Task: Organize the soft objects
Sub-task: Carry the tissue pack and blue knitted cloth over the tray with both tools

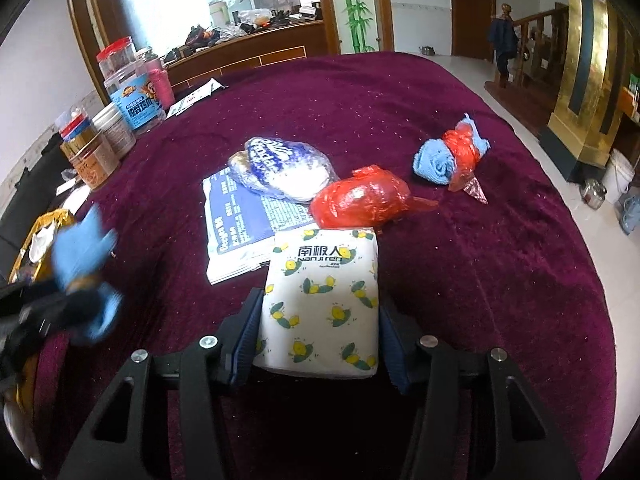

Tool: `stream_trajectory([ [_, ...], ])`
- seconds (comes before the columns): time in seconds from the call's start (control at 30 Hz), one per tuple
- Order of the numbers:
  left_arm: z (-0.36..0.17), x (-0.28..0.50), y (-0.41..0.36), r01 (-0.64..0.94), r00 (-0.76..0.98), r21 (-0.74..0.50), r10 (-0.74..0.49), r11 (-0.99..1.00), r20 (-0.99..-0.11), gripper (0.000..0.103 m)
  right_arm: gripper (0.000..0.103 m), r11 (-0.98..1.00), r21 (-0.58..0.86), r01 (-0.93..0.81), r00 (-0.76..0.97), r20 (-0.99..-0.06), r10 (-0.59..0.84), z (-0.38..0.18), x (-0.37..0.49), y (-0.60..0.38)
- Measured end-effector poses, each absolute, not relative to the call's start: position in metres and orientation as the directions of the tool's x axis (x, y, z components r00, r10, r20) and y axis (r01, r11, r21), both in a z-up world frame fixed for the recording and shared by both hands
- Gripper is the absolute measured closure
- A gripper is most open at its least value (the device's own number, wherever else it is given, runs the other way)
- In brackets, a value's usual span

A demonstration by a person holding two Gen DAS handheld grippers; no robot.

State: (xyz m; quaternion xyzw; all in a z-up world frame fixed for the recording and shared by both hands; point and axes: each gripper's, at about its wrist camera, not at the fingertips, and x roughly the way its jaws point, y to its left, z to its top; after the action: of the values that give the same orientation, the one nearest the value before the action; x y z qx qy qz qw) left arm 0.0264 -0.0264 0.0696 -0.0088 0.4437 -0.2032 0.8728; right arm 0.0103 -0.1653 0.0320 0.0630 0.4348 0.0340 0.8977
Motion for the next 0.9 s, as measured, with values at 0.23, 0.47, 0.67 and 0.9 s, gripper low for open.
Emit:
stream_trajectory([
  [0.23,0.065,-0.017,-0.012,0.368,0.514,-0.206,-0.384,0.906,-0.768,0.066,0.051,0.982,0.187,0.011,0.612,-0.778,0.141,0.029,0.012,-0.173],
  [0.47,0.063,-0.039,0.002,0.302,0.542,-0.261,-0.391,0.917,-0.744,0.066,0.05,0.979,0.204,0.008,0.614,-0.774,0.157,0.029,0.013,-0.173],
  [0.67,0.066,-0.052,0.005,0.287,0.549,-0.289,-0.404,0.913,-0.732,0.066,0.051,0.978,0.211,0.01,0.611,-0.775,0.16,0.029,0.012,-0.176],
  [0.9,0.074,-0.072,0.019,0.309,0.553,-0.322,-0.444,0.895,-0.705,0.066,0.051,0.981,0.193,-0.031,0.636,-0.753,0.169,0.06,-0.029,-0.158],
])
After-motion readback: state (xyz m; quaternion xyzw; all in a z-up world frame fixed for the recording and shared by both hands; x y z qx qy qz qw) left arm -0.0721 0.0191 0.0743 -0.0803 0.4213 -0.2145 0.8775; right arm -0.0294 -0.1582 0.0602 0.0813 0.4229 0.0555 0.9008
